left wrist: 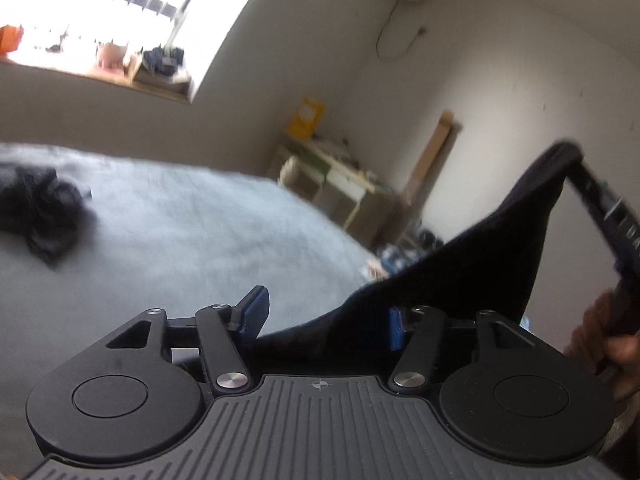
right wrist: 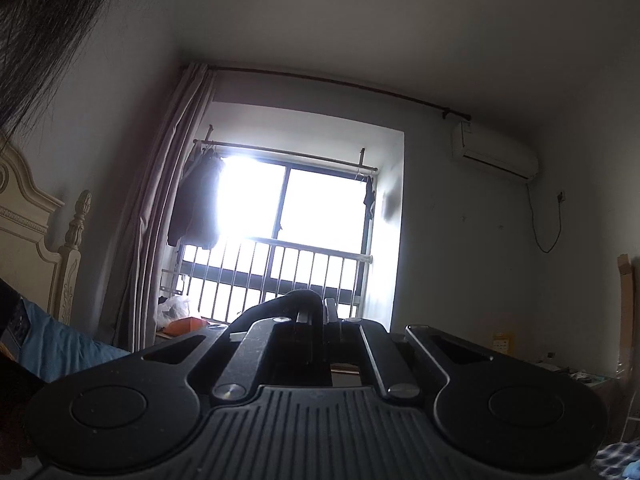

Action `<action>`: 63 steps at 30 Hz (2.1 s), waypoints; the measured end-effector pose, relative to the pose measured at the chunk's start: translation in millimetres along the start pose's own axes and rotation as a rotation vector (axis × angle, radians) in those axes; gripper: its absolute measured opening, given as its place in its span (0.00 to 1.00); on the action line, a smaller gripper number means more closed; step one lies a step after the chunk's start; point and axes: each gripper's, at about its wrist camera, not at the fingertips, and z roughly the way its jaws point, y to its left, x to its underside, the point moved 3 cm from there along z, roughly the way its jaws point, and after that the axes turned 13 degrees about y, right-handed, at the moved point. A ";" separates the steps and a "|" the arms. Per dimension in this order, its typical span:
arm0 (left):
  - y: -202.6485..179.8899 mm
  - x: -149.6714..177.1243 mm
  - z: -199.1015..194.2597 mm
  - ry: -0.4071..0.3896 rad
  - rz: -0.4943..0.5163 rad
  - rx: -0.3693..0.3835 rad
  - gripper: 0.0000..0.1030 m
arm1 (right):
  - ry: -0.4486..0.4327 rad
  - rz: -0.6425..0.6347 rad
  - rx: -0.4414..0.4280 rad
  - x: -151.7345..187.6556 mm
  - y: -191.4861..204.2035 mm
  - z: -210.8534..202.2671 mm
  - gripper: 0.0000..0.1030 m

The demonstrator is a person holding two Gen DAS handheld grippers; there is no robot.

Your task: Fold clothes

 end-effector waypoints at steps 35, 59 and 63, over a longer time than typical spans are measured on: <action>-115.5 -100.9 -172.1 -0.425 0.205 0.033 0.03 | -0.153 0.052 0.115 -62.6 -79.6 -49.5 0.04; -43.5 -147.6 -79.2 -0.370 0.111 0.030 0.03 | -0.136 -0.059 0.152 -67.6 -91.5 61.2 0.04; 5.5 -158.7 -41.5 -0.328 0.062 -0.023 0.03 | -0.059 -0.046 0.126 -43.5 -91.7 116.1 0.04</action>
